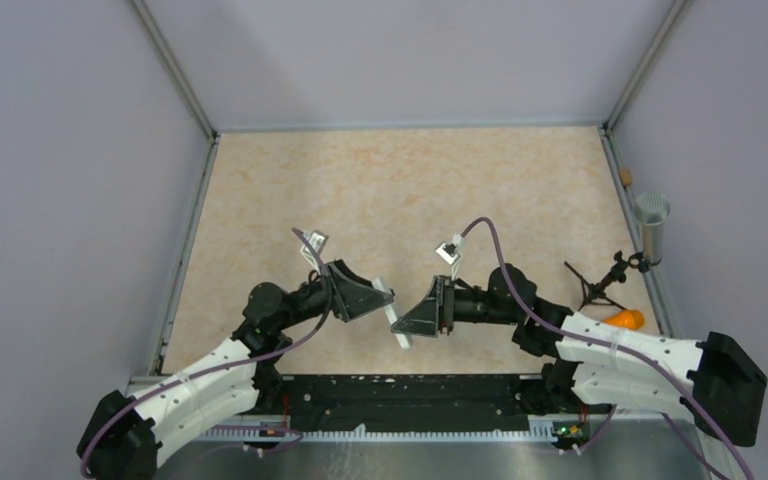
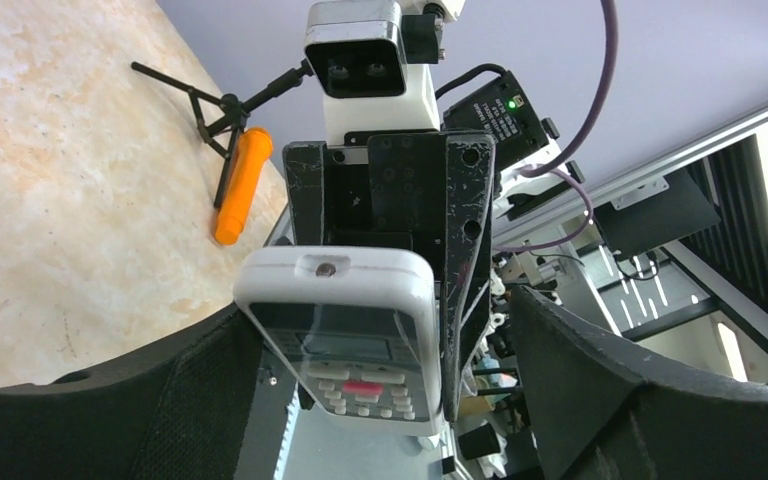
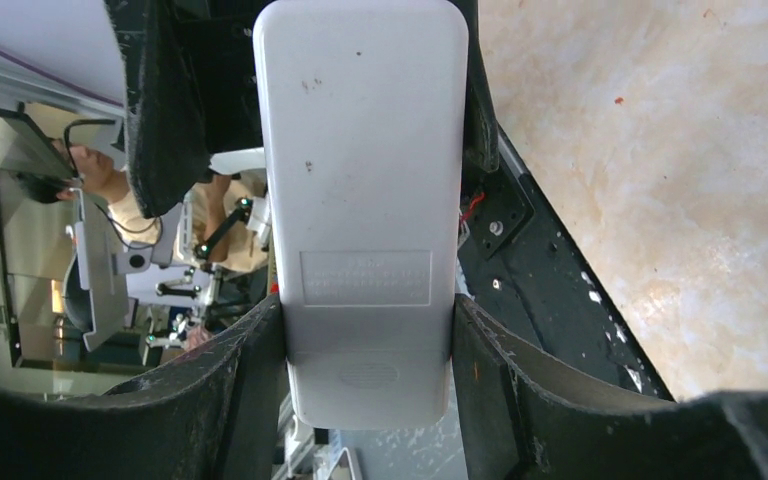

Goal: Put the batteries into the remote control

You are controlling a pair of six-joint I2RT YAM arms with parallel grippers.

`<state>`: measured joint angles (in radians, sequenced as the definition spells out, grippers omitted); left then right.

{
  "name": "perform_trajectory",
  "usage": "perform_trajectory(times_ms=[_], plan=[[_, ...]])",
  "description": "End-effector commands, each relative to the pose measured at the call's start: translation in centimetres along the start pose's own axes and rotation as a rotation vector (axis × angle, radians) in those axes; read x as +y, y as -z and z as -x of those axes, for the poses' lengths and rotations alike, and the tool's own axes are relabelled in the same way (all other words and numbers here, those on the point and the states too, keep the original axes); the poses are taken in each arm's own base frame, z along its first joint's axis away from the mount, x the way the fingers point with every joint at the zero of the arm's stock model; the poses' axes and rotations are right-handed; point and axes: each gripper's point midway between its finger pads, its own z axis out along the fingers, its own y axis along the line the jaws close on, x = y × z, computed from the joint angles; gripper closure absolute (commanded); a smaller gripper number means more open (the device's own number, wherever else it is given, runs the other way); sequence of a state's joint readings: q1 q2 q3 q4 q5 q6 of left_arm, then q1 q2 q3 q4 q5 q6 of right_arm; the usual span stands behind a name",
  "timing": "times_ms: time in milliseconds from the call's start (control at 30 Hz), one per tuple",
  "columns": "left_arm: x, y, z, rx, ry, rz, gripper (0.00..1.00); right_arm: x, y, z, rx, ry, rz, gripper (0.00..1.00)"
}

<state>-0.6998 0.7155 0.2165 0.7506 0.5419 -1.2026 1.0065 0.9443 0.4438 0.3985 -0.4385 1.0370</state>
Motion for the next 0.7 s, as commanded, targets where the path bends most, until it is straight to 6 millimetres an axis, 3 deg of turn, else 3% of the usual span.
perform_trajectory(times_ms=[0,233,400,433,533,667], plan=[[-2.9,0.0,0.8,-0.012,-0.059,-0.104,0.14,2.3,0.3,2.1,-0.093,0.016,0.082,1.0],[-2.9,-0.2,0.7,-0.004,-0.046,-0.12,0.44,1.9,0.4,2.1,-0.104,0.008,0.07,1.0],[-2.7,-0.6,0.8,0.004,-0.034,-0.118,0.85,1.8,0.5,2.0,-0.097,0.019,0.063,0.98],[-2.5,-0.7,0.8,0.007,-0.03,-0.106,0.98,1.7,0.5,2.0,-0.097,0.026,0.058,0.9],[-1.6,-1.1,0.9,0.01,-0.025,-0.06,1.0,1.2,0.9,2.0,-0.094,0.054,0.008,0.58],[0.2,-1.6,1.3,0.011,-0.022,0.036,1.0,-0.3,2.3,2.5,-0.113,0.131,-0.132,0.3]])
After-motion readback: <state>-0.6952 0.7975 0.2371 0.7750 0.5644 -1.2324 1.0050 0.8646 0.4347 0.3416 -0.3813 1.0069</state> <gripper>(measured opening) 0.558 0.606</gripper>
